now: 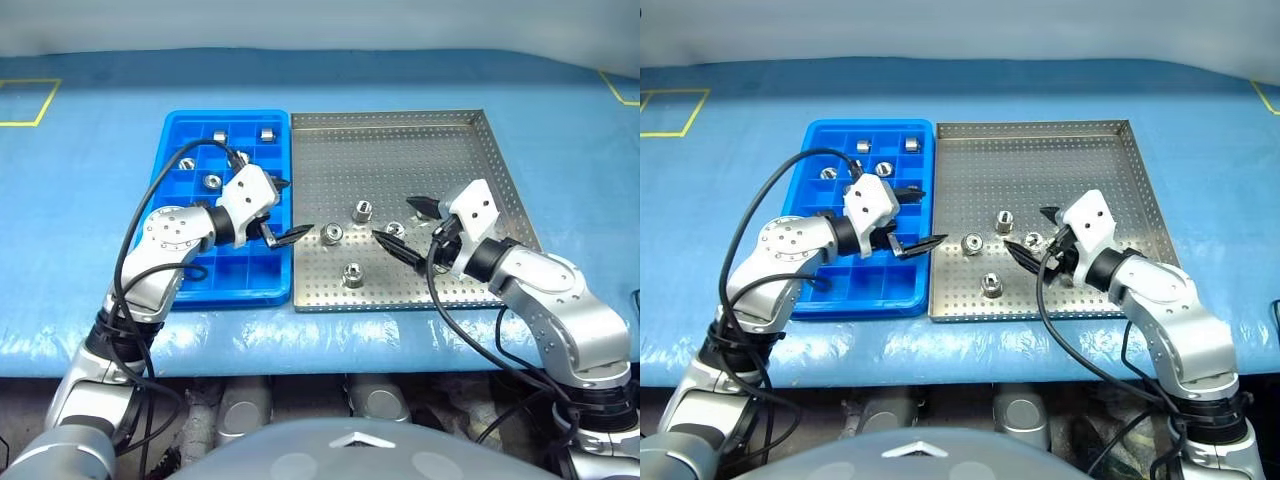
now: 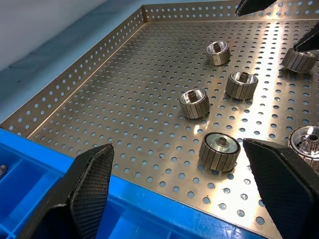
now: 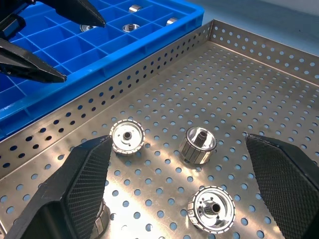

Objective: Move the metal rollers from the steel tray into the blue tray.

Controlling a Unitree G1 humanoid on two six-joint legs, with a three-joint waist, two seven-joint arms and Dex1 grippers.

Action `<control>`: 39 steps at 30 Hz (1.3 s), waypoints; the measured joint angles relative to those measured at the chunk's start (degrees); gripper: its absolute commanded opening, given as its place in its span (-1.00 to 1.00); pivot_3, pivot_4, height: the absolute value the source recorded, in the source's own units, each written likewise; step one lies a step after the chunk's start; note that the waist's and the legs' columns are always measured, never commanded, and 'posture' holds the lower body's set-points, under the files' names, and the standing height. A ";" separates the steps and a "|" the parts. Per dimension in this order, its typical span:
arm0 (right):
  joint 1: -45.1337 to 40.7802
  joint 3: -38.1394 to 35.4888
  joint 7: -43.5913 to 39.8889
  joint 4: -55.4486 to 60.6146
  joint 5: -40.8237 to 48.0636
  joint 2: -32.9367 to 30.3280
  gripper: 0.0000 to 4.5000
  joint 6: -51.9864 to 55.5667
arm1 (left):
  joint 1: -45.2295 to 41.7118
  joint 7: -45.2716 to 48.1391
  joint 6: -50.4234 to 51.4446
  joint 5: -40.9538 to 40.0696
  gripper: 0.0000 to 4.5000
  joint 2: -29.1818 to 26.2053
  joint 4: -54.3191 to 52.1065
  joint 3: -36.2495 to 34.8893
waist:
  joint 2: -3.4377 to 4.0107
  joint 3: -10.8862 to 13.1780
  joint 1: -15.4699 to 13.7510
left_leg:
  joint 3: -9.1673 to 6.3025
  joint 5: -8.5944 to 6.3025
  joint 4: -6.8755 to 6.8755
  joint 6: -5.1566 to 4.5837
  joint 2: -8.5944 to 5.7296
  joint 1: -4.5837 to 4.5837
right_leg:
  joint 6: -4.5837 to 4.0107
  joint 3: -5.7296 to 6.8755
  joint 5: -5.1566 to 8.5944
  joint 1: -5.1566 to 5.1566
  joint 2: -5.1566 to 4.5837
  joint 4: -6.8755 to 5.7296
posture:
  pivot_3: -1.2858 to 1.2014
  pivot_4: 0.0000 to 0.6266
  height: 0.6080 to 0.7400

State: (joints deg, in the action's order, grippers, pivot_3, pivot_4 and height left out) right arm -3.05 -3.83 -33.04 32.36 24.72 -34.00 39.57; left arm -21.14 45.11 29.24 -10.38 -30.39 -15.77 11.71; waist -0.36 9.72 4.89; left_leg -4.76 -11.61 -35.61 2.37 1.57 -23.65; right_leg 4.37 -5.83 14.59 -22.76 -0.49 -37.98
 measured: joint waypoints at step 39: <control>1.12 -1.21 2.21 -0.39 -0.06 -1.75 0.99 0.59 | -1.97 0.13 -0.46 2.52 1.00 3.11 3.13 4.37 | 0.01 0.00 0.48 | 0.04 0.00 -0.15 0.00 -0.01 0.03 | 0.02 -0.06 -0.01 0.02 0.01 -0.13 | -0.06 -0.52 1.00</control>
State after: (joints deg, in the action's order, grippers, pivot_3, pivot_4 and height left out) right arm -1.92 -5.04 -30.83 31.97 24.66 -35.74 40.17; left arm -23.10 45.24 28.78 -7.86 -27.28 -12.64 16.08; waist -0.35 9.71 5.36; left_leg -4.72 -11.61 -35.76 2.37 1.56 -23.62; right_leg 4.39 -5.88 14.58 -22.74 -0.47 -38.11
